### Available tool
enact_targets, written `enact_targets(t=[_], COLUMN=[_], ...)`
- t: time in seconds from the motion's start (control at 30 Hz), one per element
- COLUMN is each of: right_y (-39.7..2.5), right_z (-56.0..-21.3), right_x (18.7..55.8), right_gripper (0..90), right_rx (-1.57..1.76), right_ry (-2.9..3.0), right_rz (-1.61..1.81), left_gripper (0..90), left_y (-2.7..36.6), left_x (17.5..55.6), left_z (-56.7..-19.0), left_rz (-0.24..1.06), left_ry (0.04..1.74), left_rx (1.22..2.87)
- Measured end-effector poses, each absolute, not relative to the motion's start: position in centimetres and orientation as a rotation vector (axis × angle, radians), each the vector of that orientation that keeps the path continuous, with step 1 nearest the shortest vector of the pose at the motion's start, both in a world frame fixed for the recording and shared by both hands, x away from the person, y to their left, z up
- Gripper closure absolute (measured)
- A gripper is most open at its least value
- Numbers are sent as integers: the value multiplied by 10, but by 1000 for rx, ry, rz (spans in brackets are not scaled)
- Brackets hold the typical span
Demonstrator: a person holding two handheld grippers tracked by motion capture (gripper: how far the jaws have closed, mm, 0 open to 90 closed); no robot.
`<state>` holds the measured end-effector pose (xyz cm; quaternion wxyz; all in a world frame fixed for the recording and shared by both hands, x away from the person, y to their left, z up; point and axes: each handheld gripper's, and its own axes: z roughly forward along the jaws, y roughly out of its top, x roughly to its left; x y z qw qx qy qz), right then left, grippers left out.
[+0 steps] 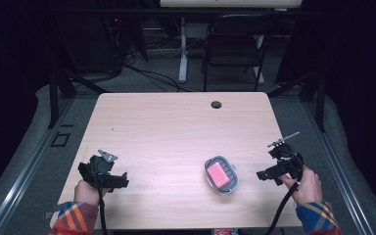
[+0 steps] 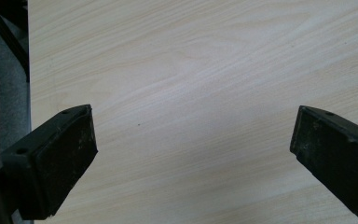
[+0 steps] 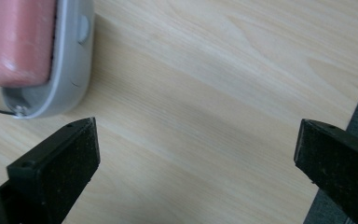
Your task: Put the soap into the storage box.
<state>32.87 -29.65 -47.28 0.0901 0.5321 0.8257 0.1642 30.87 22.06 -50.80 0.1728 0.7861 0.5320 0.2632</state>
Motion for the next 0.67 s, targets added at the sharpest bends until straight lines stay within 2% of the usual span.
enact_targets(t=[0.33, 0.67], right_y=[-317, -322], right_z=[-506, -511], right_x=[309, 307], right_gripper=[0, 0], right_rx=[1631, 1647], right_ry=[2425, 2425], right_rz=[494, 487], left_gripper=[2, 1], left_y=[221, 219], left_x=[309, 311], left_z=[-509, -512], left_rz=[747, 737], left_ry=[1508, 1474], left_rx=[2227, 2255])
